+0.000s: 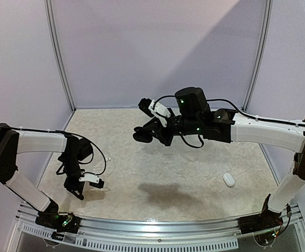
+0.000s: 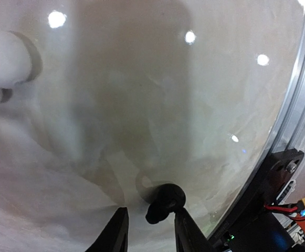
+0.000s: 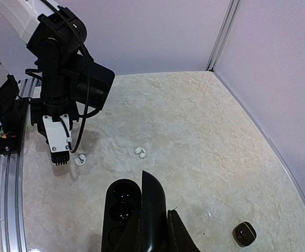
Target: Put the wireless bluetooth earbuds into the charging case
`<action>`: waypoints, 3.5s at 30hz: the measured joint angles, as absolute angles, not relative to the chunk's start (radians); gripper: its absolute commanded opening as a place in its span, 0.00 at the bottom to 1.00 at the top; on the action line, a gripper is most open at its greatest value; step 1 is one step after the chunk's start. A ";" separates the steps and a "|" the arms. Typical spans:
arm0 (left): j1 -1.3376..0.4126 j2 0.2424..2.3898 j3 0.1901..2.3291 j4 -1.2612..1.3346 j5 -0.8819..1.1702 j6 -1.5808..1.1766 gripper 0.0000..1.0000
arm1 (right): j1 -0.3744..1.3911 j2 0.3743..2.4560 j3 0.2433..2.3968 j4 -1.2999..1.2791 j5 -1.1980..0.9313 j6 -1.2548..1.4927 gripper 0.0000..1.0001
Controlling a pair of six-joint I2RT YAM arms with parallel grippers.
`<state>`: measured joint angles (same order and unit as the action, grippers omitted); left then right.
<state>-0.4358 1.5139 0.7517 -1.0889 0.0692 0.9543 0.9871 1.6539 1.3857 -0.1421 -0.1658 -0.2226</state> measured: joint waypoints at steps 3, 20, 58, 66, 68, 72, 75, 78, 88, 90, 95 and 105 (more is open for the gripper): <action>-0.436 1.514 0.735 -1.096 0.067 0.958 0.29 | 0.987 1.654 1.386 -0.146 -0.166 -0.223 0.08; -0.437 1.510 0.738 -1.132 0.075 0.976 0.00 | 0.987 1.654 1.386 -0.157 -0.165 -0.222 0.08; -0.774 1.371 1.655 -1.324 0.102 0.667 0.00 | 1.021 1.736 1.386 0.018 -0.140 -0.301 0.04; -0.804 1.441 1.683 -1.327 0.149 0.624 0.00 | 1.023 1.737 1.387 0.049 -0.170 -0.305 0.04; -0.810 1.448 1.690 -1.329 0.147 0.619 0.00 | 1.026 1.739 1.388 0.057 -0.180 -0.304 0.04; -0.833 1.454 1.703 -1.335 0.134 0.615 0.00 | 1.034 1.748 1.390 0.079 -0.195 -0.295 0.04; -0.846 1.458 1.707 -1.339 0.119 0.612 0.00 | 1.038 1.761 1.394 0.100 -0.208 -0.284 0.03; -0.851 1.463 1.708 -1.341 0.104 0.612 0.00 | 1.041 1.769 1.394 0.115 -0.218 -0.264 0.03; -0.841 1.429 1.703 -1.315 0.109 0.612 0.00 | 1.043 1.771 1.383 0.172 -0.253 -0.206 0.03; -0.834 1.402 1.700 -1.309 0.122 0.612 0.00 | 1.045 1.771 1.370 0.181 -0.263 -0.197 0.03; -0.811 1.359 1.700 -1.298 0.155 0.612 0.00 | 1.049 1.771 1.354 0.182 -0.272 -0.182 0.02; -0.807 1.390 1.700 -1.277 0.186 0.562 0.00 | 1.052 1.765 1.345 0.212 -0.274 -0.157 0.01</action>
<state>-0.8066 1.3895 1.6997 -1.2774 0.1864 0.5625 1.0515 1.7649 1.3453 0.2119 -0.2745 -0.1570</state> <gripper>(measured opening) 0.053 0.130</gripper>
